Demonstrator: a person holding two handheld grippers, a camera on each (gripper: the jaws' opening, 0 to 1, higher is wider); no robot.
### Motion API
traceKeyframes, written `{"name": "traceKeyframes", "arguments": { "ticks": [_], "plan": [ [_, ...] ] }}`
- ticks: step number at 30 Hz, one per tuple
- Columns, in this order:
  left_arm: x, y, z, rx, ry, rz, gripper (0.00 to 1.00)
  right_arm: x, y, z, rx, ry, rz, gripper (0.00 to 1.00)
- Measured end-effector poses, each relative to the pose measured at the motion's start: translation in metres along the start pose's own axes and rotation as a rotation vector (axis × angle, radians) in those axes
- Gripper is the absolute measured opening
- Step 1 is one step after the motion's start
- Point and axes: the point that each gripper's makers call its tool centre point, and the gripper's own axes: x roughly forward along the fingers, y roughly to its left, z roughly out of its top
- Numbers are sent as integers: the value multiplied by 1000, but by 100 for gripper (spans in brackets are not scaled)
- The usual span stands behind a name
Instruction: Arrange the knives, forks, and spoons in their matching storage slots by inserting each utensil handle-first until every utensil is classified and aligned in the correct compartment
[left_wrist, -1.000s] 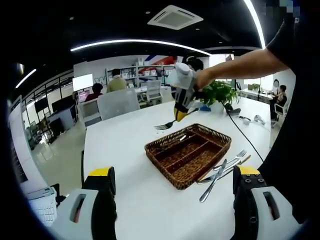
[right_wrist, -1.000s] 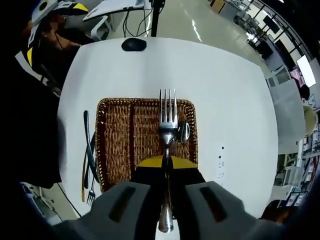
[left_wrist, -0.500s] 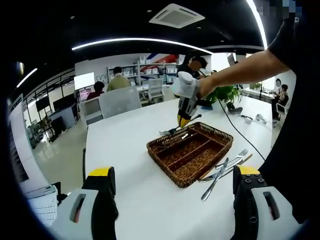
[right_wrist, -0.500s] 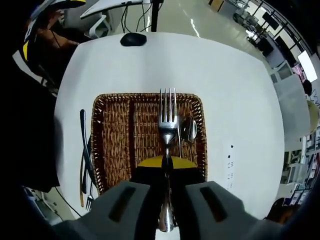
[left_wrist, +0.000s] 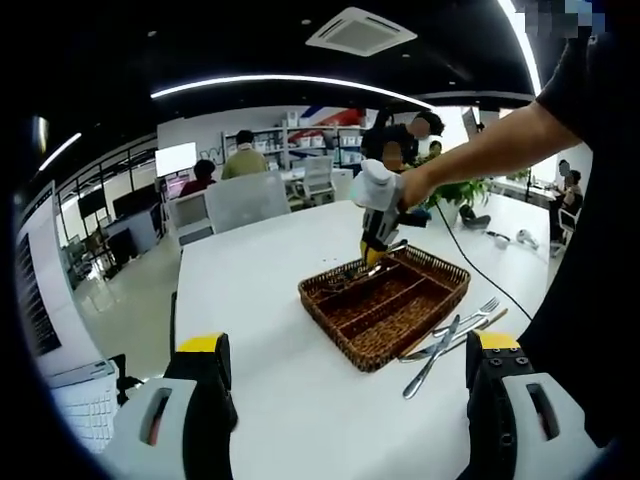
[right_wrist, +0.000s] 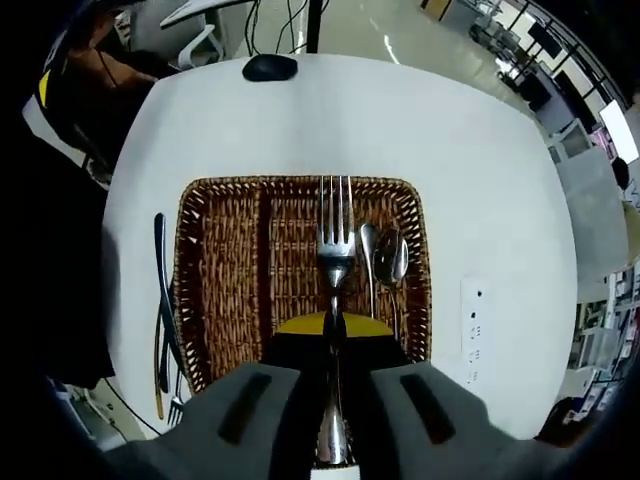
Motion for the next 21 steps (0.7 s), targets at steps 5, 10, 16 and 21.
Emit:
{"name": "traceKeyframes", "arguments": {
  "ticks": [5, 10, 16, 21],
  "plan": [
    [-3, 1, -3, -8, 5, 10, 100, 8, 5, 1, 26, -3, 14, 0],
    [-6, 1, -4, -15, 8, 24, 100, 17, 11, 0, 27, 11, 28, 0],
    [-8, 0, -9, -23, 11, 30, 100, 27, 10, -2, 30, 15, 27, 0],
    [-10, -3, -11, -35, 12, 36, 100, 39, 13, -6, 29, 22, 25, 0]
  ]
}}
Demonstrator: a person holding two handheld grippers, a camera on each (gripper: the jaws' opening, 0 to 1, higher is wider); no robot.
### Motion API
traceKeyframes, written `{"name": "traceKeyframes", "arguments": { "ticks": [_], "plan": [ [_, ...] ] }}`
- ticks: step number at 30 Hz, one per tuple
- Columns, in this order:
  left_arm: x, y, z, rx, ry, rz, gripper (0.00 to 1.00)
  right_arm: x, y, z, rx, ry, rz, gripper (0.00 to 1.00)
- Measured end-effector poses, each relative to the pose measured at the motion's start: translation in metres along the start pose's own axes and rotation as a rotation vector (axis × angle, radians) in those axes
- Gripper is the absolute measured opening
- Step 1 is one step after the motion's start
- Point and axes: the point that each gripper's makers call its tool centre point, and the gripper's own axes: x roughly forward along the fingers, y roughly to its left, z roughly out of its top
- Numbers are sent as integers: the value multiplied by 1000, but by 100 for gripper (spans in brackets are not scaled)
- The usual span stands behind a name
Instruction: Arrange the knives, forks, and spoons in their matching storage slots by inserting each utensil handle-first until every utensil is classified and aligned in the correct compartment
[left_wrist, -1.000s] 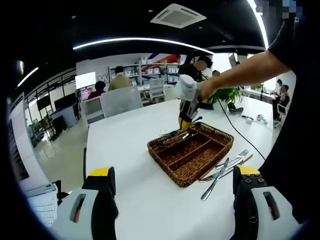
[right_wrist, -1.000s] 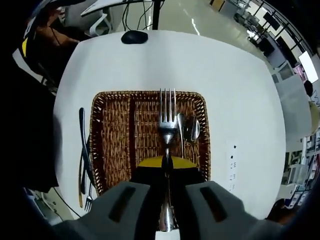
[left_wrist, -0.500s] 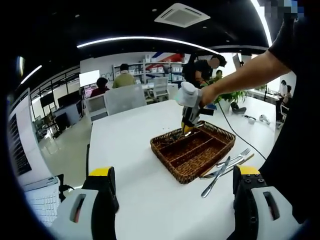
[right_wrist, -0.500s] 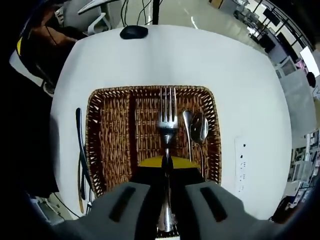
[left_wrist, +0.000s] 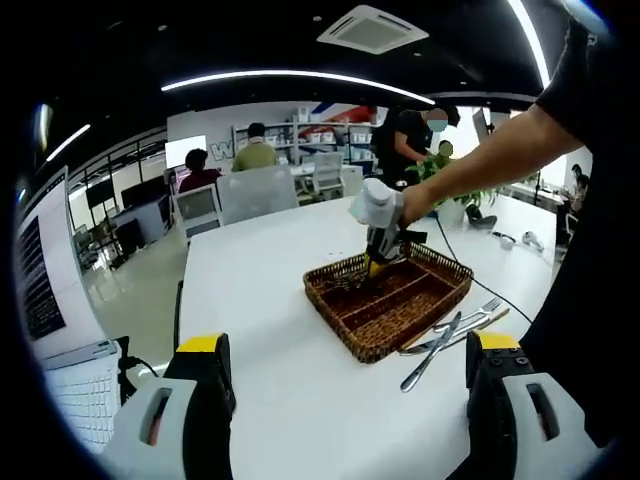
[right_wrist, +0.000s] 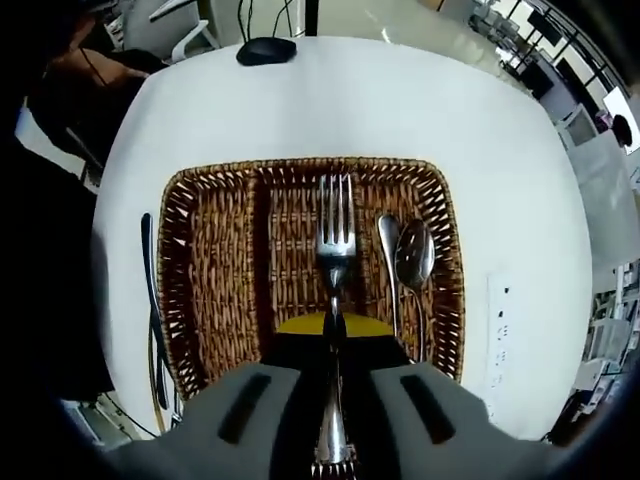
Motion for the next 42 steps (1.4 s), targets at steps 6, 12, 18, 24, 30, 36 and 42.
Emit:
{"name": "traceKeyframes", "arguments": {
  "ticks": [6, 12, 18, 24, 30, 36, 42],
  "plan": [
    [-2, -2, -4, -12, 8, 3, 100, 8, 3, -2, -11, 11, -6, 0],
    [-6, 2, -7, -25, 13, 21, 100, 22, 3, -7, -25, 29, -9, 0],
    [-5, 2, -7, -26, 20, 26, 100, 32, -1, -14, -17, 40, -32, 0],
    [-4, 3, -6, -23, 23, 29, 100, 39, 0, -18, -19, 36, -41, 0],
    [-2, 1, -4, -16, 28, 26, 100, 46, 1, -22, -16, 9, -37, 1],
    [3, -4, -3, -7, 29, 17, 100, 47, 3, -24, -45, -12, -47, 2],
    [9, -12, 0, 11, 40, -17, 100, 45, 3, -24, -11, -67, -17, 3]
  ]
}}
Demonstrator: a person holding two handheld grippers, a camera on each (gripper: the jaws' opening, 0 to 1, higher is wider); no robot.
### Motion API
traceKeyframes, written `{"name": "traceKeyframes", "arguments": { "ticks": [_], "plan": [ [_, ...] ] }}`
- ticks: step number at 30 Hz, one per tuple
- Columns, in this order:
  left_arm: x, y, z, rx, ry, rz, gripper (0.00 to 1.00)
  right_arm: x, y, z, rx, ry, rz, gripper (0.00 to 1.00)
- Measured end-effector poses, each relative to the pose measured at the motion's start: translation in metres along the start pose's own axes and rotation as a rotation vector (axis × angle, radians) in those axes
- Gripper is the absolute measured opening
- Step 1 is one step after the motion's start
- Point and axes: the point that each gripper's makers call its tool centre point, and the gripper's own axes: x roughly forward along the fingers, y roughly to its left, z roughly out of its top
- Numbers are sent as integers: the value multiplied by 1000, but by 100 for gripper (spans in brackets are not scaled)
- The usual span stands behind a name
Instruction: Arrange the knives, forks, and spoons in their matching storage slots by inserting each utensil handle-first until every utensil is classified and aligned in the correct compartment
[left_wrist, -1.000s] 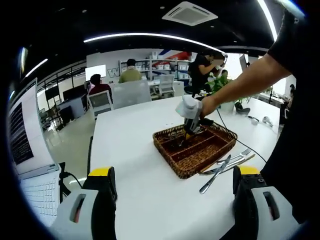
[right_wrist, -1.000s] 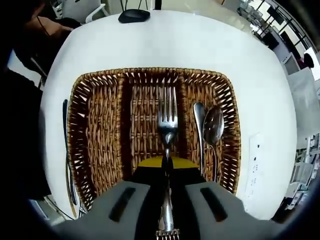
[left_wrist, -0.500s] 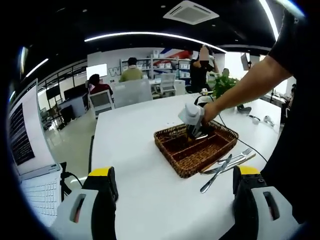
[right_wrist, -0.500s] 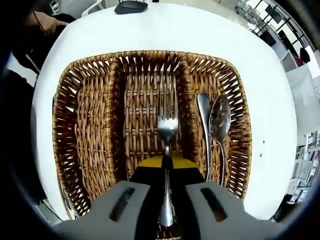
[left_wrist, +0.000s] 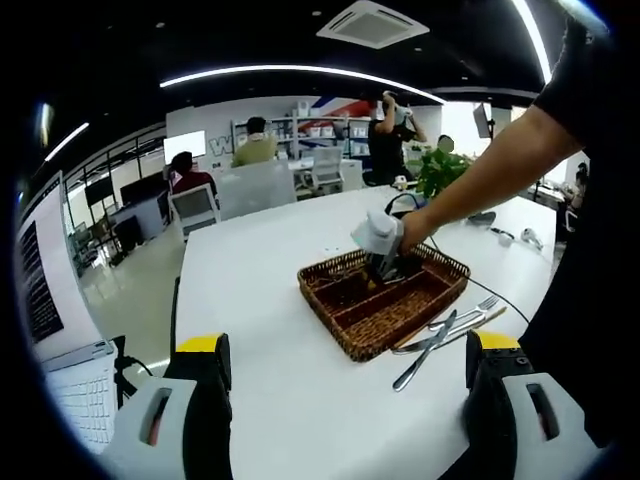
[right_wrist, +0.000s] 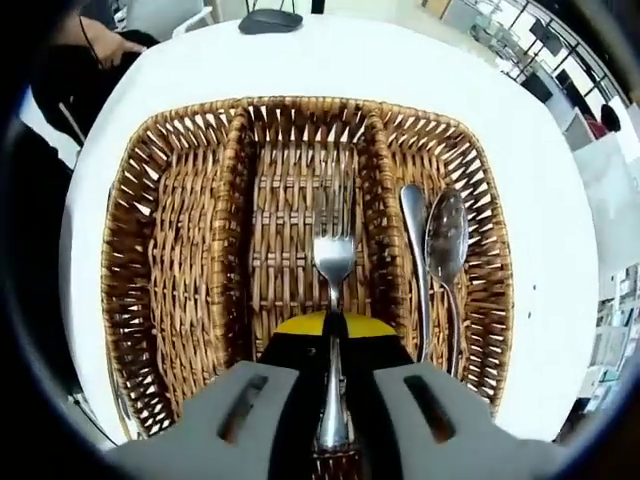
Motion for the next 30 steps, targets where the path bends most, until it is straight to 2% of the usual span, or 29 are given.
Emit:
{"name": "traceKeyframes", "arguments": {
  "ticks": [3, 5, 6, 7, 8, 11, 12, 13, 16, 17, 19, 22, 24, 26, 28, 29, 30],
  "plan": [
    [3, -5, 8, 21, -1, -11, 100, -2, 2, 1, 74, 3, -20, 3],
    [5, -5, 9, 34, -2, -14, 100, -4, 1, 2, 80, -2, -27, 5],
    [6, -4, 10, 35, -3, -13, 100, -5, 0, 2, 87, 0, -37, 7],
    [8, -2, 9, 32, -6, -12, 100, -5, 2, 7, 45, -23, -17, 9],
    [9, -1, 10, 24, -11, -12, 100, -11, 3, 5, 55, -10, -32, 14],
    [11, -2, 12, 11, -24, -14, 100, -18, 14, 11, 37, -24, 1, 28],
    [12, -3, 14, 6, -30, -16, 100, -23, 6, 15, -21, -36, -48, 29],
    [14, -5, 16, 4, -35, -21, 100, -27, 13, 15, 7, -38, -22, 32],
    [18, -13, 19, 16, -36, -37, 100, -42, 11, 23, 50, -99, -35, 36],
    [19, -14, 20, 20, -35, -42, 100, -44, 8, 27, 60, -132, -49, 41],
    [22, -17, 23, 25, -40, -52, 100, -51, 5, 25, 100, -144, -73, 53],
    [24, -18, 25, 29, -44, -64, 100, -61, 1, 27, 110, -189, -98, 63],
    [27, -17, 26, 37, -49, -66, 100, -71, -2, 22, 124, -190, -129, 63],
    [30, -21, 30, 43, -62, -85, 100, -80, -3, 28, 144, -238, -160, 76],
    [34, -22, 34, 46, -64, -95, 100, -90, -9, 26, 205, -274, -220, 99],
    [36, -23, 35, 47, -63, -100, 100, -92, -10, 25, 211, -276, -230, 97],
    [39, -24, 37, 46, -63, -113, 100, -100, -13, 18, 215, -253, -262, 100]
  ]
}}
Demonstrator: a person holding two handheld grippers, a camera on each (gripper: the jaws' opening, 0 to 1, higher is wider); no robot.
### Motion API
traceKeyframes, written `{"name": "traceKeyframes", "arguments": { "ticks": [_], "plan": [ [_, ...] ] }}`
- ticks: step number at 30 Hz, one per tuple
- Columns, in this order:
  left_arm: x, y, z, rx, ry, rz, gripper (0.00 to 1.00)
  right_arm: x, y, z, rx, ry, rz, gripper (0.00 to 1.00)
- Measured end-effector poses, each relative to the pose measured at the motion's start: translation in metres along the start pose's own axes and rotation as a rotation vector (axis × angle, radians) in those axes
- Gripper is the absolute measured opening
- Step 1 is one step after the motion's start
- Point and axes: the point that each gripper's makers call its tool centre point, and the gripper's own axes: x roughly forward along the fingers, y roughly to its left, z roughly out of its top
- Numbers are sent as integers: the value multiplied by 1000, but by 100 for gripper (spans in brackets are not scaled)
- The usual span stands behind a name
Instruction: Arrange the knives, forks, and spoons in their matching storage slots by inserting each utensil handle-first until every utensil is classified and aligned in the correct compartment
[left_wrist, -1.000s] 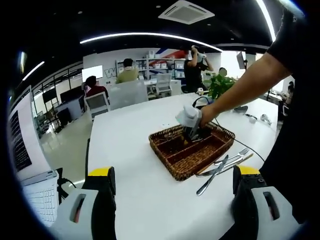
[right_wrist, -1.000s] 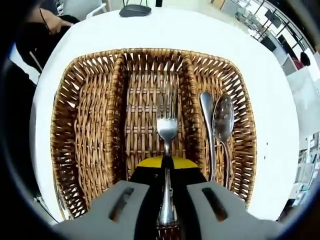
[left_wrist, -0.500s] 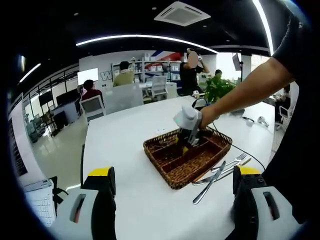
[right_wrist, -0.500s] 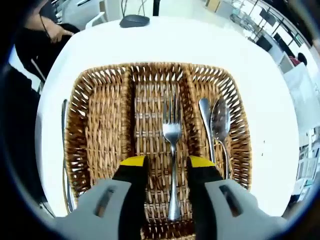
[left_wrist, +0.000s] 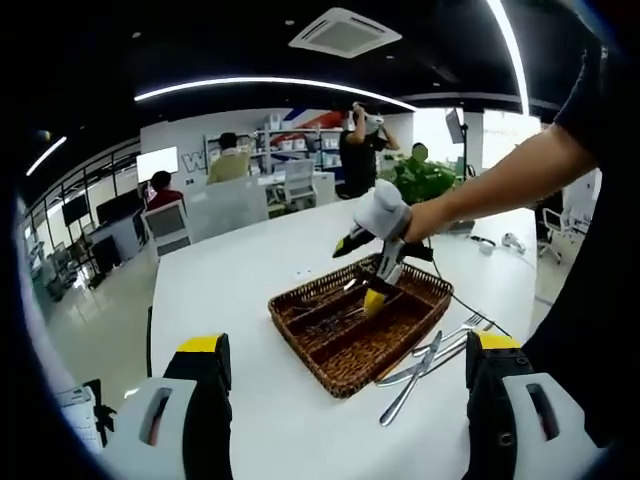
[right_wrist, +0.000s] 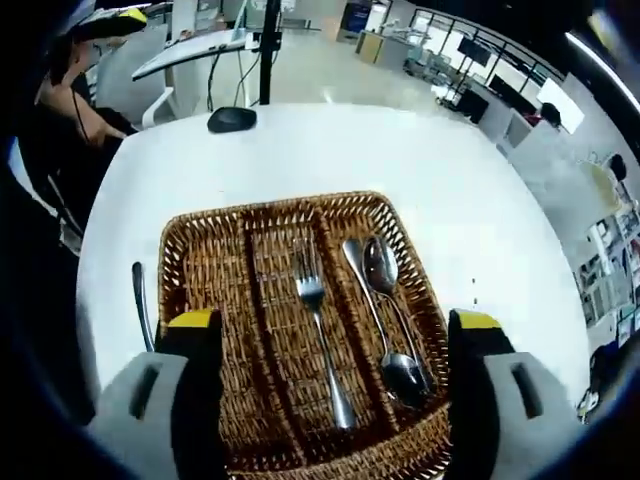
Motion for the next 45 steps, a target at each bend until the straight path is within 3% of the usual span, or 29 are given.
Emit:
{"name": "traceKeyframes", "arguments": {
  "ticks": [3, 5, 10, 15, 19, 21, 25, 30, 32, 36, 38, 45],
  "plan": [
    [9, 3, 3, 1, -9, -20, 100, -14, -9, 1, 25, -36, -48, 100],
    [15, 5, 7, 4, -22, -32, 100, -26, -7, 2, 115, -68, -40, 100],
    [28, 5, 14, 42, -38, -70, 100, -67, -19, 6, 243, -169, -127, 100],
    [32, 10, 24, 55, -68, -110, 100, -99, -11, -9, 297, -176, -194, 100],
    [37, 16, 22, 72, -64, -131, 100, -124, -3, -16, 398, -219, -269, 100],
    [38, 15, 19, 76, -56, -165, 100, -133, 7, -23, 401, -215, -277, 100],
    [34, 15, 20, 86, -61, -171, 100, -153, 20, -36, 441, -219, -313, 100],
    [33, 11, 23, 69, -70, -160, 100, -185, 26, -47, 428, -263, -359, 100],
    [30, 10, 28, 62, -80, -122, 100, -200, 26, -53, 432, -276, -369, 100],
    [18, -1, 35, 45, -103, -87, 100, -231, 31, -62, 516, -355, -380, 100],
    [13, -1, 28, 58, -79, -46, 100, -240, 36, -73, 511, -338, -379, 100],
    [2, -19, 21, 49, -94, 14, 100, -265, 45, -99, 478, -360, -415, 100]
  ]
}}
